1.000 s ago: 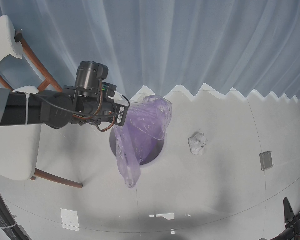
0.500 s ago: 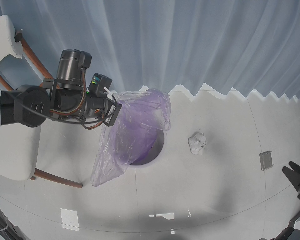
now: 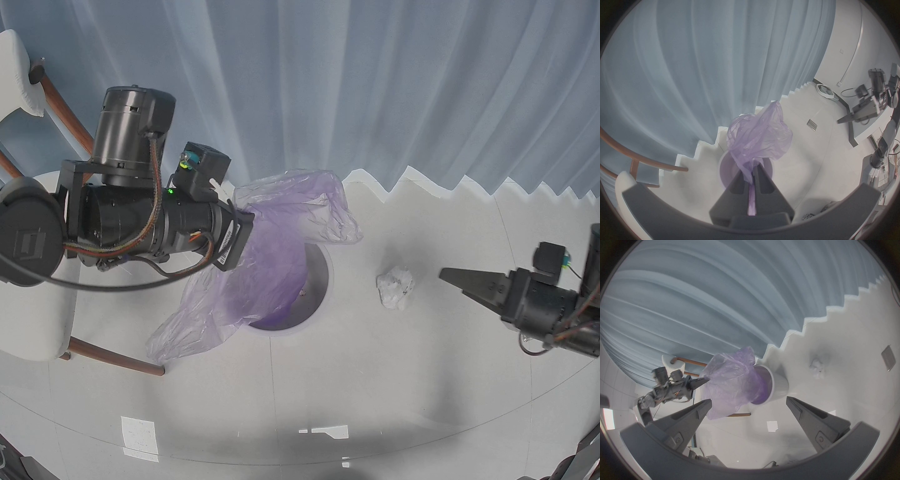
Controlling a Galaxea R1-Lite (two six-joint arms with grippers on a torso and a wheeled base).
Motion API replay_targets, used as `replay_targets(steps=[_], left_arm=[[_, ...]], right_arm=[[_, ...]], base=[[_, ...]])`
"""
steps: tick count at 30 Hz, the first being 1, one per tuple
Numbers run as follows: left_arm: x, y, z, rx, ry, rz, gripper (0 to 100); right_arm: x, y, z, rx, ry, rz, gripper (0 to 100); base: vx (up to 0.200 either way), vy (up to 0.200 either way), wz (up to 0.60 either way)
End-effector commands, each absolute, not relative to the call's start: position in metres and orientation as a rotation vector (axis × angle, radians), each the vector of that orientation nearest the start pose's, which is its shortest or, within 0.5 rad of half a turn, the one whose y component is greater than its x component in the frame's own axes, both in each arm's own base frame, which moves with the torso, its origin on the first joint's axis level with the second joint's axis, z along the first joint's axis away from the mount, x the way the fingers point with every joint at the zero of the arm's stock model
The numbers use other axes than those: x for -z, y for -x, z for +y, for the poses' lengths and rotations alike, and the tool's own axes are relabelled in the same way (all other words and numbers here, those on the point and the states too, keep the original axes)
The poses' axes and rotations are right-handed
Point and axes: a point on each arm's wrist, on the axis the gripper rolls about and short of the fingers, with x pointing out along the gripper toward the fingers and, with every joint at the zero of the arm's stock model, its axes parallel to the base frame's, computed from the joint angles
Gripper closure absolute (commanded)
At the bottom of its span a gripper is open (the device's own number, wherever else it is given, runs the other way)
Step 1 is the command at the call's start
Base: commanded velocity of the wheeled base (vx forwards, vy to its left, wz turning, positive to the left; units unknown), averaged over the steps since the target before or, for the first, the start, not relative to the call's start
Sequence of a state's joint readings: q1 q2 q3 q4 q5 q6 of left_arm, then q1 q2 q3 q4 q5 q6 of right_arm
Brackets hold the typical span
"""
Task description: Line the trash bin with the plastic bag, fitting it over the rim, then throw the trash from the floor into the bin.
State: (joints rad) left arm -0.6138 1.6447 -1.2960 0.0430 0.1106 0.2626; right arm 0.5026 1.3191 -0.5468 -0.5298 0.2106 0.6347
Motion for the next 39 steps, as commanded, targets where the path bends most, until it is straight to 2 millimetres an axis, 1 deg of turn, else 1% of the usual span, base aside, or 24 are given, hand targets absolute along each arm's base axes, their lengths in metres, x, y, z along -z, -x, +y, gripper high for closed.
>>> replay_targets(steps=[1, 6, 8, 9, 13, 14, 16, 17, 18, 21, 25, 28, 32, 34, 35, 36, 37, 38, 39], left_arm=[[-0.277, -0.228, -0.190, 0.543, -0.389, 0.264, 100], [-0.275, -0.229, -0.193, 0.533, -0.380, 0.238, 100], [-0.273, -0.229, -0.193, 0.532, -0.383, 0.237, 100], [-0.272, -0.228, -0.194, 0.528, -0.382, 0.234, 100], [-0.269, -0.228, -0.194, 0.517, -0.389, 0.241, 100], [-0.268, -0.227, -0.194, 0.514, -0.391, 0.247, 100], [-0.266, -0.227, -0.195, 0.517, -0.394, 0.250, 100], [-0.265, -0.226, -0.196, 0.519, -0.397, 0.254, 100], [-0.263, -0.225, -0.196, 0.521, -0.400, 0.259, 100], [-0.260, -0.223, -0.195, 0.525, -0.406, 0.270, 100], [-0.248, -0.220, -0.192, 0.528, -0.424, 0.304, 100], [-0.244, -0.219, -0.191, 0.526, -0.420, 0.296, 100], [-0.239, -0.227, -0.194, 0.491, -0.366, 0.206, 100], [-0.236, -0.227, -0.194, 0.485, -0.359, 0.196, 100], [-0.236, -0.227, -0.194, 0.485, -0.360, 0.197, 100], [-0.236, -0.225, -0.194, 0.490, -0.354, 0.192, 0], [-0.236, -0.225, -0.194, 0.490, -0.354, 0.192, 0], [-0.239, -0.221, -0.194, 0.492, -0.320, 0.185, 0], [-0.242, -0.216, -0.193, 0.486, -0.294, 0.179, 0]], right_arm=[[-0.170, -0.243, 0.159, -0.634, -0.609, 0.540, 0], [-0.176, -0.274, 0.177, -0.621, -0.622, 0.470, 0], [-0.177, -0.278, 0.179, -0.623, -0.624, 0.461, 0], [-0.179, -0.288, 0.186, -0.627, -0.628, 0.441, 0], [-0.178, -0.304, 0.195, -0.610, -0.630, 0.417, 0], [-0.177, -0.312, 0.200, -0.588, -0.632, 0.400, 0], [-0.178, -0.317, 0.204, -0.577, -0.634, 0.385, 0], [-0.179, -0.324, 0.207, -0.567, -0.637, 0.366, 0], [-0.181, -0.331, 0.212, -0.559, -0.643, 0.346, 100], [-0.182, -0.337, 0.215, -0.556, -0.646, 0.333, 100], [-0.181, -0.333, 0.219, -0.560, -0.640, 0.345, 100], [-0.182, -0.331, 0.220, -0.542, -0.640, 0.334, 100], [-0.189, -0.333, 0.217, -0.534, -0.627, 0.294, 100], [-0.192, -0.337, 0.210, -0.526, -0.595, 0.270, 100], [-0.192, -0.338, 0.209, -0.526, -0.593, 0.268, 100], [-0.193, -0.344, 0.201, -0.526, -0.554, 0.245, 100], [-0.193, -0.344, 0.201, -0.526, -0.554, 0.245, 100], [-0.192, -0.347, 0.191, -0.526, -0.524, 0.221, 100], [-0.191, -0.349, 0.188, -0.521, -0.513, 0.215, 100]], base=[[0.000, 0.000, 0.00], [0.000, 0.000, 0.00], [0.000, 0.000, 0.00], [0.000, 0.000, 0.00], [0.000, 0.000, 0.00], [0.000, 0.000, 0.00], [0.000, 0.000, 0.00], [0.000, 0.000, 0.00], [0.000, 0.000, 0.00], [0.000, 0.000, 0.00], [0.000, 0.000, 0.00], [0.000, 0.000, 0.00], [0.000, 0.000, 0.00], [0.000, 0.000, 0.00], [0.000, 0.000, 0.00], [0.000, 0.000, 0.00], [0.000, 0.000, 0.00], [0.000, 0.000, 0.00], [0.000, 0.000, 0.00]])
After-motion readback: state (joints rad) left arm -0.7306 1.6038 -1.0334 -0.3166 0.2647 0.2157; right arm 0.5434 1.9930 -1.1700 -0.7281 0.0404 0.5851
